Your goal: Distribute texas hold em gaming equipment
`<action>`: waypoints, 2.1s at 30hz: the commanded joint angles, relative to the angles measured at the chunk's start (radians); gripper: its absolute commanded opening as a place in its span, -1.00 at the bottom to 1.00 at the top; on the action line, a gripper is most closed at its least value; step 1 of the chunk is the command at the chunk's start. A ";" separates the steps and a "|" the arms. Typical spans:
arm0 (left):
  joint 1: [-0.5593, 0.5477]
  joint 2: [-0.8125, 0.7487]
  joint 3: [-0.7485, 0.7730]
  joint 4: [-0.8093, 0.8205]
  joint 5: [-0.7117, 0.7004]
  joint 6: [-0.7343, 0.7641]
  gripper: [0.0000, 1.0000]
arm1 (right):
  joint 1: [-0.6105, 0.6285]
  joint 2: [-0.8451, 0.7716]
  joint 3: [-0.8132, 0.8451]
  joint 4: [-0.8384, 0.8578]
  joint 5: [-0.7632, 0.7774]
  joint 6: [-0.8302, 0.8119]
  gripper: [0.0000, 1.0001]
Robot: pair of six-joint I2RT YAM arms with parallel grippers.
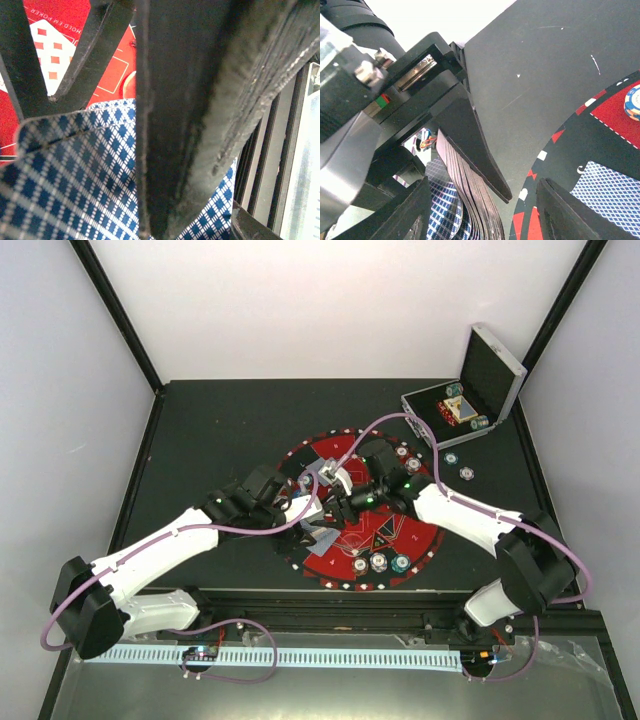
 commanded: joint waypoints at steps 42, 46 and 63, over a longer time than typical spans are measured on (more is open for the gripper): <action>-0.003 -0.005 0.022 0.024 -0.013 -0.004 -0.23 | -0.021 -0.112 -0.076 -0.045 0.149 -0.053 -0.68; -0.003 -0.004 0.022 0.024 -0.014 -0.004 -0.23 | -0.020 -0.137 -0.082 -0.054 0.164 -0.055 -0.83; -0.003 -0.005 0.016 0.027 -0.053 -0.008 -0.23 | -0.042 -0.259 -0.086 -0.162 0.323 -0.080 -0.98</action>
